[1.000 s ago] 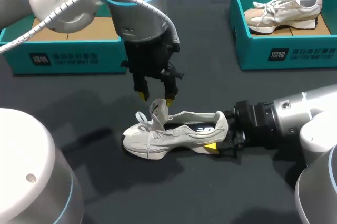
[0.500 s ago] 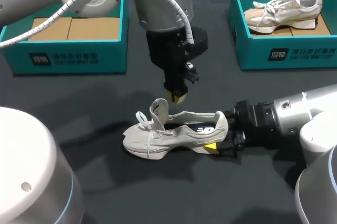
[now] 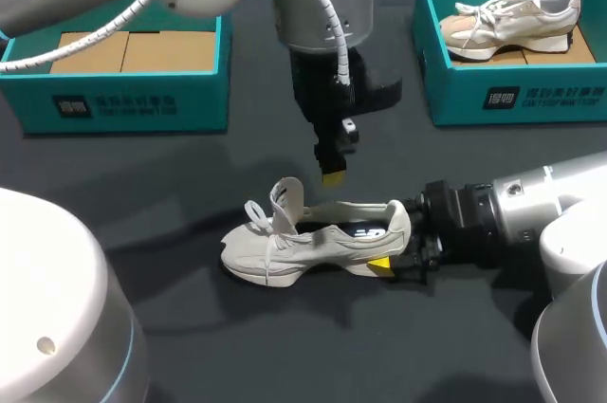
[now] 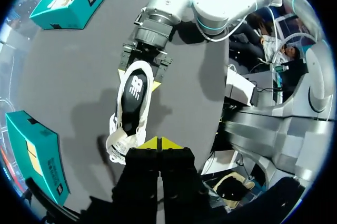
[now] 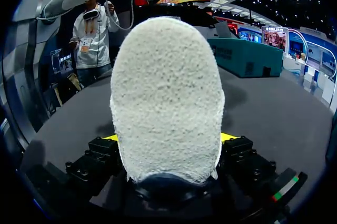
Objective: Take the shoe out of the shoebox, open the shoe tongue, remove and reinsert the insole, then place the shoe into the shoebox
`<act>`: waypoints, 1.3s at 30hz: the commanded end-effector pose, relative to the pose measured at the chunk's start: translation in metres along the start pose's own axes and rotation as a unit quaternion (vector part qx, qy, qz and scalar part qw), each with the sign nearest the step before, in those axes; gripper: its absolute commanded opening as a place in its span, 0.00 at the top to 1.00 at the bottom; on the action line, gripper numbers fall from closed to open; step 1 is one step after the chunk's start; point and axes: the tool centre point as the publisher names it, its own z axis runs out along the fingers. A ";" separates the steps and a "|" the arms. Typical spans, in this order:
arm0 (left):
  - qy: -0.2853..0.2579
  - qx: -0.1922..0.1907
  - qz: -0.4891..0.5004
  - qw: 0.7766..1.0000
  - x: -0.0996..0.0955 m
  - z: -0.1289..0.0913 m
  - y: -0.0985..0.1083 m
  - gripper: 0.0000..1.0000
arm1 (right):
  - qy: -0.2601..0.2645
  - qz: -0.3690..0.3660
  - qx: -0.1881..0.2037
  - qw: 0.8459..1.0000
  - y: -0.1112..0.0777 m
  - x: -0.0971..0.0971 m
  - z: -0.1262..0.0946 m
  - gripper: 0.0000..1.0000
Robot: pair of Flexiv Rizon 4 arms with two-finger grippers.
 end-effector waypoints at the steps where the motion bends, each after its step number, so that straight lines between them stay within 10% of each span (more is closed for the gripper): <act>1: -0.024 0.043 0.088 0.995 -0.004 0.023 -0.003 1.00 | 0.000 0.000 0.002 1.000 0.000 0.001 0.000 1.00; 11: -0.024 0.043 0.088 0.995 -0.004 0.023 -0.003 1.00 | 0.000 0.000 0.002 1.000 0.000 0.001 0.000 1.00; 21: -0.026 0.045 0.114 0.992 -0.021 0.083 -0.029 1.00 | 0.000 0.000 0.002 1.000 0.000 0.001 0.000 1.00; 32: -0.023 0.052 0.124 0.991 -0.023 0.085 -0.030 1.00 | 0.000 0.000 0.002 1.000 0.000 0.001 0.000 1.00; 39: -0.011 0.039 0.109 0.993 -0.044 0.126 -0.047 1.00 | 0.000 0.000 0.002 1.000 0.000 0.001 0.000 1.00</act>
